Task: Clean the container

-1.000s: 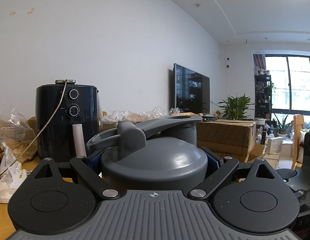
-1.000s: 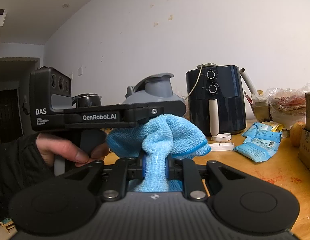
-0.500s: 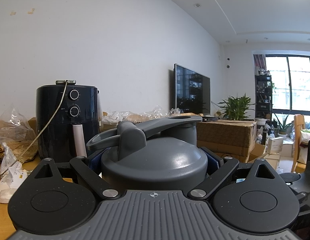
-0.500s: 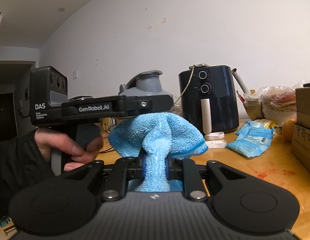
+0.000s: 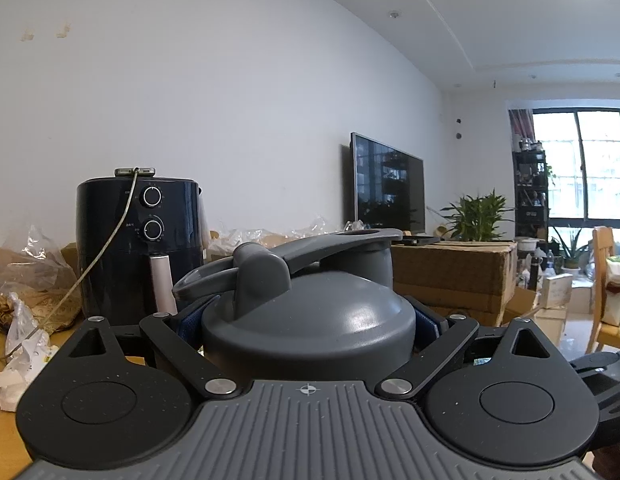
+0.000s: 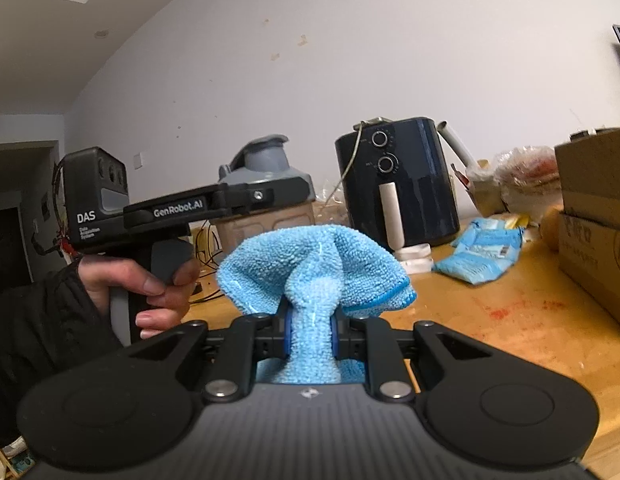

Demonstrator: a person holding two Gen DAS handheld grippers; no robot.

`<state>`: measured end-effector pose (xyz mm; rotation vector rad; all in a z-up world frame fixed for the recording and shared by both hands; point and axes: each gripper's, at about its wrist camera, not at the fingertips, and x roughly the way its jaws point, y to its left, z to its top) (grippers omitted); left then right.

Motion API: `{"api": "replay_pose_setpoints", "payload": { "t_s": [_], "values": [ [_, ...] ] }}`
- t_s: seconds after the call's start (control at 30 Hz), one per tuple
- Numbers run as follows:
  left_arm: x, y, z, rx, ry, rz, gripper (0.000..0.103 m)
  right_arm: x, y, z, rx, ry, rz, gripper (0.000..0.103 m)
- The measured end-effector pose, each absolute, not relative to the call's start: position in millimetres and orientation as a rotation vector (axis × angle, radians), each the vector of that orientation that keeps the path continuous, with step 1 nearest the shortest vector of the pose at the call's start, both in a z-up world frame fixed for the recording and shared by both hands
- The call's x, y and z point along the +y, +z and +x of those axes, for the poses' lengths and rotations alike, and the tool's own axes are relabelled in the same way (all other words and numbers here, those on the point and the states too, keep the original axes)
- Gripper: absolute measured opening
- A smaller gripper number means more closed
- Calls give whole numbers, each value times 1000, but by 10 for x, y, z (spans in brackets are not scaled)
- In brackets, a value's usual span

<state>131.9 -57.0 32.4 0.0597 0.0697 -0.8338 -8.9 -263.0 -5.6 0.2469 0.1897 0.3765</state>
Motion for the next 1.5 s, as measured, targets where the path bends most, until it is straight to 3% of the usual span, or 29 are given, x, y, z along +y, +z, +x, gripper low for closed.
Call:
{"api": "replay_pose_setpoints", "payload": {
  "t_s": [0.7, 0.77, 1.5],
  "values": [
    [-632, 300, 1180, 84, -710, 54, 98, -2653, -138, -82, 216, 367, 271, 14],
    [-640, 305, 1160, 87, -684, 53, 103, -2651, -146, -84, 218, 367, 271, 14],
    [-958, 426, 950, 85, -351, -34, 103, -2637, -189, -71, 235, 371, 281, 14]
  ]
}}
